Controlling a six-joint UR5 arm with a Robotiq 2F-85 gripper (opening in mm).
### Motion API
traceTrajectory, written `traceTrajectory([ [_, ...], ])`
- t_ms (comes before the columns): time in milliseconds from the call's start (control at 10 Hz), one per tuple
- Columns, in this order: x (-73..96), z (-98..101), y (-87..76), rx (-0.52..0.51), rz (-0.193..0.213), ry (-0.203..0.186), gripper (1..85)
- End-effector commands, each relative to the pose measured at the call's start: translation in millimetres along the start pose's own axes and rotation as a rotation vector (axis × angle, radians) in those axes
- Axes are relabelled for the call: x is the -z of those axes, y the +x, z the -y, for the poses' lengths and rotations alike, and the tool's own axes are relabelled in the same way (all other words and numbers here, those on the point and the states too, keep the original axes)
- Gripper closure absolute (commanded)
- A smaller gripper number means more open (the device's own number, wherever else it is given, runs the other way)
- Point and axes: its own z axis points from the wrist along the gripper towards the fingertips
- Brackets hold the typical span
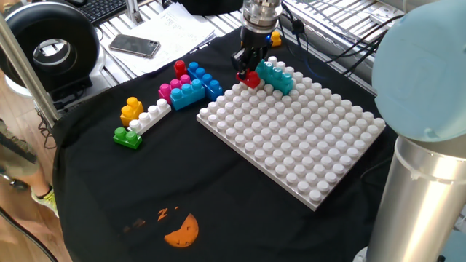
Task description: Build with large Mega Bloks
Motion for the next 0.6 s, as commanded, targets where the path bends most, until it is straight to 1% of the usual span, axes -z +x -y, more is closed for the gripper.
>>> traceTrajectory([
  [0, -2.2, -4.0, 0.3, -0.013, 0.006, -0.012, 84.0],
  [200, -5.6, 0.7, 0.6, -0.007, 0.013, 0.001, 84.0],
  [500, -10.6, 3.4, -3.2, 0.0, 0.033, 0.002, 84.0],
])
